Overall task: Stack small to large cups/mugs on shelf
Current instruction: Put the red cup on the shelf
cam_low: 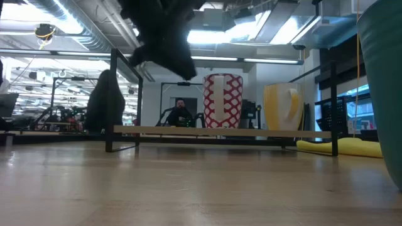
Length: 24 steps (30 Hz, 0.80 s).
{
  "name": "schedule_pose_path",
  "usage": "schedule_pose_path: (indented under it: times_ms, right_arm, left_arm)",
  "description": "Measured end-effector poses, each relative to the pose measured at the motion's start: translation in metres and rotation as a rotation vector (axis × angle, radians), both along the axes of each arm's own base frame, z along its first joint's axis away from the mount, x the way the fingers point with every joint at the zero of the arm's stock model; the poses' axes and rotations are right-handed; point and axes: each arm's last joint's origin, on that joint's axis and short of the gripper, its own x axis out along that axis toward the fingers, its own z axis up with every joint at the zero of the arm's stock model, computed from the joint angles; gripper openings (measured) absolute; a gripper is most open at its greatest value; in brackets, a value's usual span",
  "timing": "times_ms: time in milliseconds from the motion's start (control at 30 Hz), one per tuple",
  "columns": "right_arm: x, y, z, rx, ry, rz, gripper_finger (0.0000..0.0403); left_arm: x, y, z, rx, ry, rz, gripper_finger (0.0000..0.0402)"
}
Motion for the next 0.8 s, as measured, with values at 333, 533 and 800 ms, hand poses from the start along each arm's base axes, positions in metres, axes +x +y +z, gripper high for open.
schedule_pose_path:
  times_ms: [333, 533, 800]
  right_arm:
    - [0.000, 0.000, 0.000, 0.000, -0.001, -0.001, 0.0201]
    - [0.000, 0.000, 0.000, 0.000, -0.001, -0.002, 0.0201]
    - [0.000, 0.000, 0.000, 0.000, -0.003, -0.004, 0.0201]
  left_arm:
    - [0.010, 0.015, -0.013, 0.043, -0.124, 0.048, 0.0056]
    - [0.017, 0.027, -0.007, 0.018, -0.179, -0.011, 0.0056]
    - [0.020, 0.037, -0.010, -0.031, -0.173, -0.039, 0.0056]
